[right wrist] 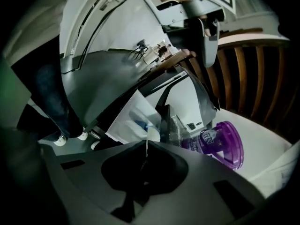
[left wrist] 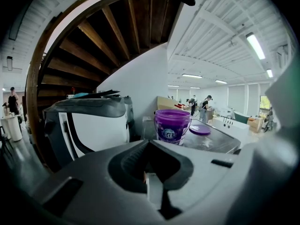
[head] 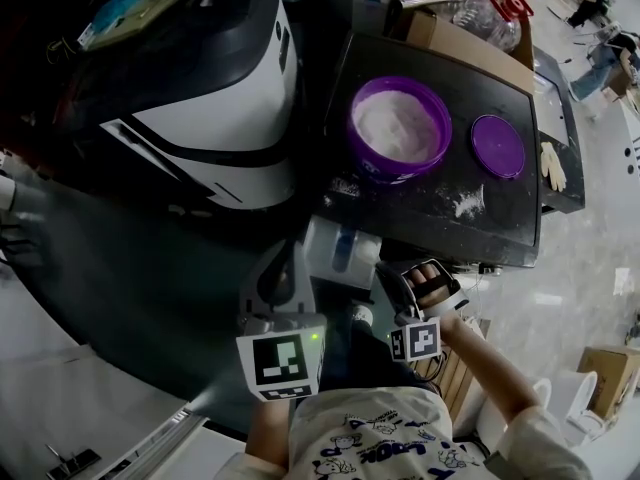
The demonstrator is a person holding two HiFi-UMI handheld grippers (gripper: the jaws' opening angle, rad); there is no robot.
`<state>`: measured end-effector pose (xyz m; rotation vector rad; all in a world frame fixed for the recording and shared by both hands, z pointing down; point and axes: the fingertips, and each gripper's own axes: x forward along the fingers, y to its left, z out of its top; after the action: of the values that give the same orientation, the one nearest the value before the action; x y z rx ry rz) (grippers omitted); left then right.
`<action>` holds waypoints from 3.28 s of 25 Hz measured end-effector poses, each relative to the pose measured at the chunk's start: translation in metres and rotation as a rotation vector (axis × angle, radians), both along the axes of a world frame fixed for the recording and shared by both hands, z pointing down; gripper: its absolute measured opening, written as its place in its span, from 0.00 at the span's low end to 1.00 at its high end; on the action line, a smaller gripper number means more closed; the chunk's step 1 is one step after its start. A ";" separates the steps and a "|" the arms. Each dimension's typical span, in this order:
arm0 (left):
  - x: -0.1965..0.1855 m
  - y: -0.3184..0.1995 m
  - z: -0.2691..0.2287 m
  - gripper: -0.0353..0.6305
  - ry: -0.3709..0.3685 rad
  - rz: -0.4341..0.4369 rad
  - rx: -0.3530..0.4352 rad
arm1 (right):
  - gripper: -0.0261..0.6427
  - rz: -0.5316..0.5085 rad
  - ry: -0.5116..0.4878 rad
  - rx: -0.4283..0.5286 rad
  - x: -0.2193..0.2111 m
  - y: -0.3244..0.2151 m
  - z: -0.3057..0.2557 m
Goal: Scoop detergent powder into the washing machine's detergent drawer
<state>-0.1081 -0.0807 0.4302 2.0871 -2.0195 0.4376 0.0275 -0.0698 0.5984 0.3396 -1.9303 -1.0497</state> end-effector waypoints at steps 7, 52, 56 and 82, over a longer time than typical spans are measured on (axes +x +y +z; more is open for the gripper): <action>0.001 0.000 0.002 0.06 0.008 -0.001 -0.007 | 0.07 -0.056 0.017 0.063 0.003 0.002 0.009; -0.004 -0.017 -0.055 0.06 0.038 -0.034 0.112 | 0.07 0.349 -1.151 -0.794 -0.013 -0.046 -0.197; -0.003 -0.020 -0.070 0.06 0.042 -0.033 0.145 | 0.07 0.360 -1.274 -0.791 -0.010 -0.057 -0.231; -0.013 -0.046 -0.143 0.06 0.032 -0.029 0.313 | 0.07 0.380 -1.414 -0.420 0.003 -0.109 -0.335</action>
<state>-0.1214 -0.1266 0.2872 2.2139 -2.2167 0.0847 0.0306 -0.1783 0.2637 1.3897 -2.9928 0.0198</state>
